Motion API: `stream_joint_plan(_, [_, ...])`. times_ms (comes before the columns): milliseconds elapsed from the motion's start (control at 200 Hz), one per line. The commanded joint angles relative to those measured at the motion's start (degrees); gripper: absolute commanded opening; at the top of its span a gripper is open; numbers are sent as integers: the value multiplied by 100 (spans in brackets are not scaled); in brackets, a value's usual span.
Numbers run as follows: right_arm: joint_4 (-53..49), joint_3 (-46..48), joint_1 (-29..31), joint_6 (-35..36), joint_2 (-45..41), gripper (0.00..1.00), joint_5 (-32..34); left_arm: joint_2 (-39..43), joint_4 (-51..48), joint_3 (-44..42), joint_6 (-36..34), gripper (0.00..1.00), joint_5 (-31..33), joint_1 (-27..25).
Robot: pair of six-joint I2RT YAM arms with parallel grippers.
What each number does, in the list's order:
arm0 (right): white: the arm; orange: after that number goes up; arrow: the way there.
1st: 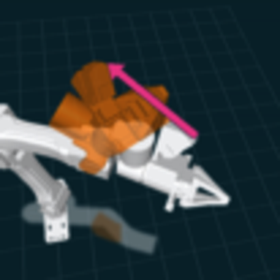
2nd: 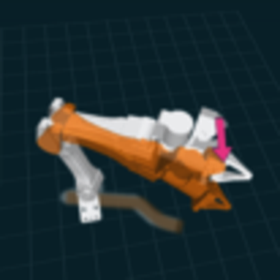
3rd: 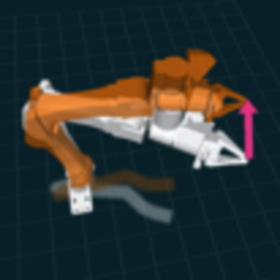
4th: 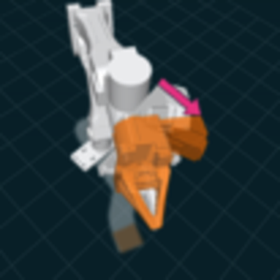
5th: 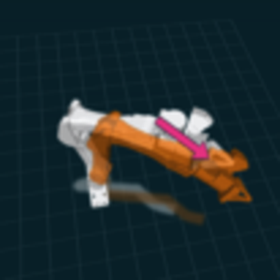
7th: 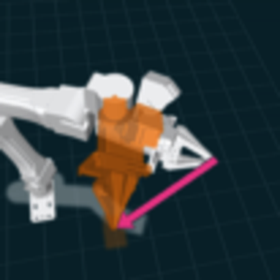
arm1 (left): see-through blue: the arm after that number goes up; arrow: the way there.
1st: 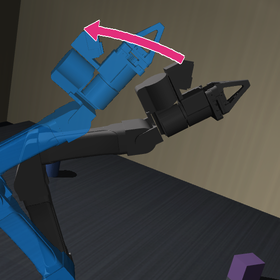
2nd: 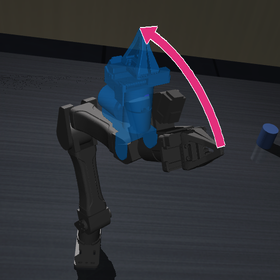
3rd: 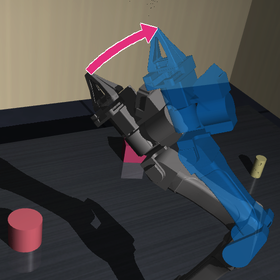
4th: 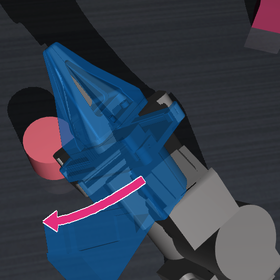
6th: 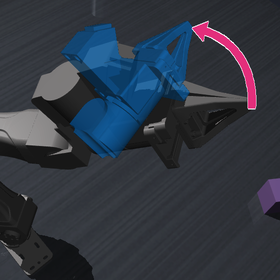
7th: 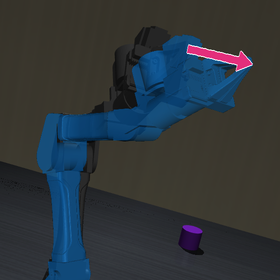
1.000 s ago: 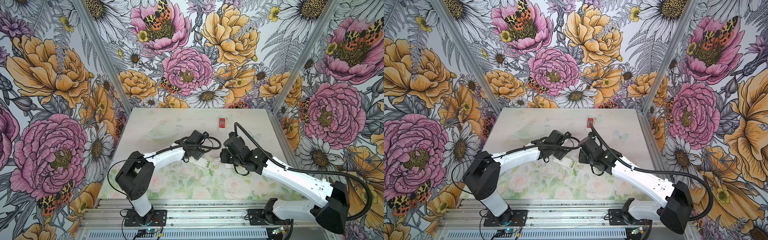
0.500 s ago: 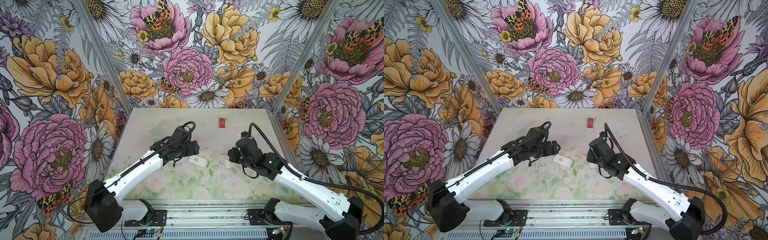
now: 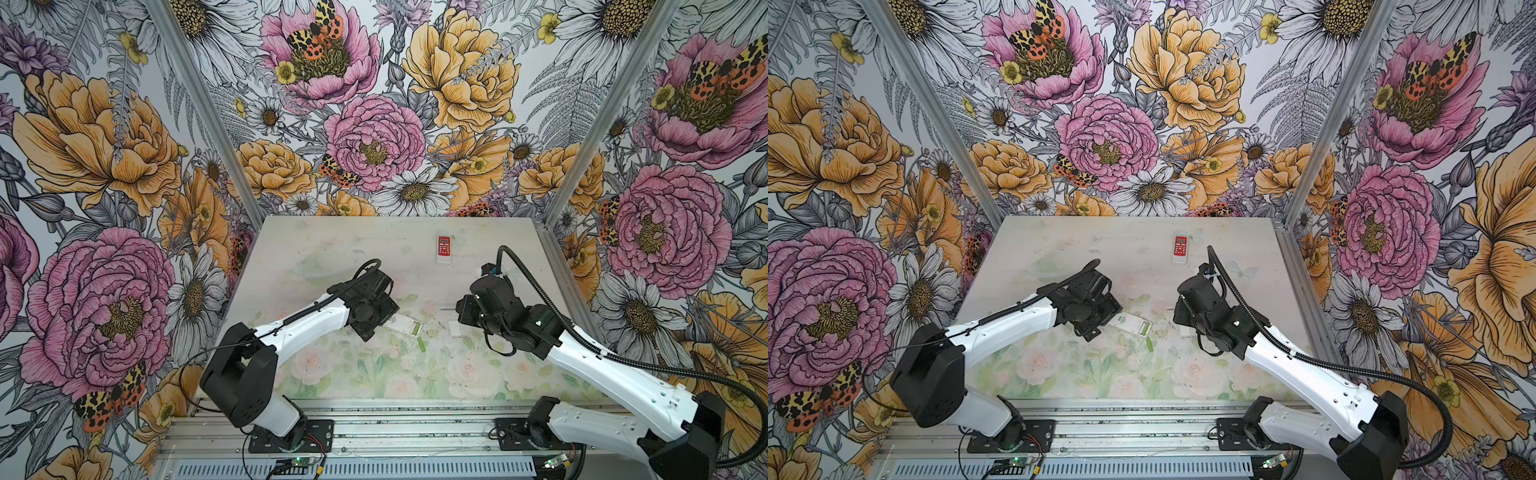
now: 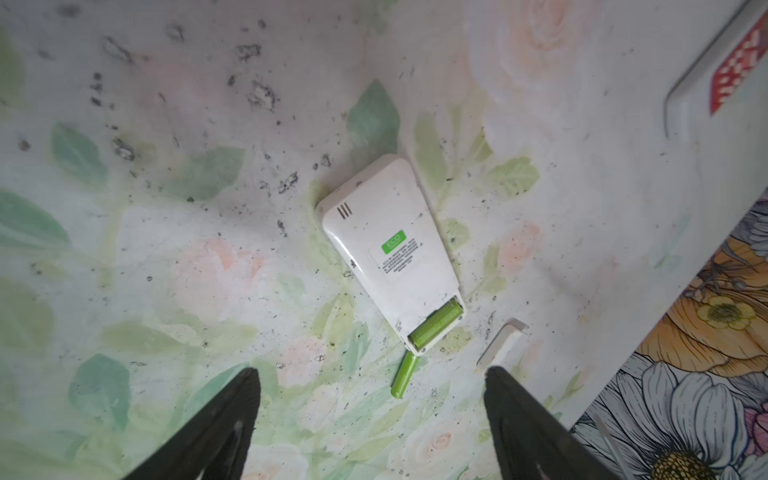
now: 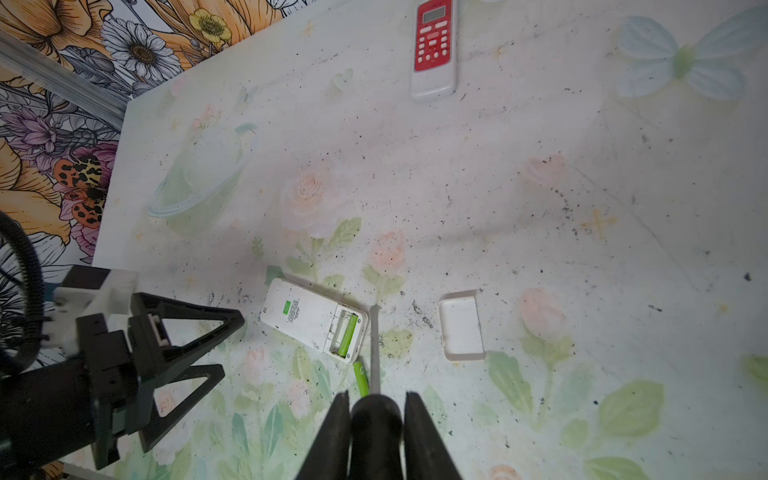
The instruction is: Unload the batteries from the remote control
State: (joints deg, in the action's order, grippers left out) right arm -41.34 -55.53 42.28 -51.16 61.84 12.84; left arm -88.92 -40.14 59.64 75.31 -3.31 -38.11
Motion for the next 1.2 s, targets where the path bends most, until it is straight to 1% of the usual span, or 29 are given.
stream_joint_plan(0, [41,-146,-34,181,20,0,9,-218,36,315,229,85,-173,23])
stream_joint_plan(130, [25,-167,-49,233,45,0,-8,-710,-129,663,17,85,-113,26])
stream_joint_plan(265, [34,-215,-69,234,112,0,-57,-1119,-256,939,-247,85,94,39])
stream_joint_plan(445, [46,-233,-71,230,240,0,-190,-1479,-441,1304,-354,85,217,37])
stream_joint_plan(465, [49,-224,-66,215,233,0,-181,-1704,-465,1349,-364,85,230,44])
stream_joint_plan(530, [47,-220,-71,228,206,0,-155,-1871,-510,1445,-370,85,230,34])
stream_joint_plan(741, [47,-148,-64,233,135,0,-173,-2219,-539,1634,-438,83,441,44])
stream_joint_plan(986, [47,-46,-69,243,-18,0,-142,-2456,-734,1873,-771,80,687,110])
stream_joint_plan(1016, [47,-24,-72,255,-32,0,-128,-2474,-749,1885,-824,80,726,119])
stream_joint_plan(1086, [56,17,-79,240,-62,0,-106,-2517,-743,1927,-1014,75,792,136])
stream_joint_plan(1196, [62,73,-80,246,-67,0,-101,-2681,-798,2100,-1421,64,789,124])
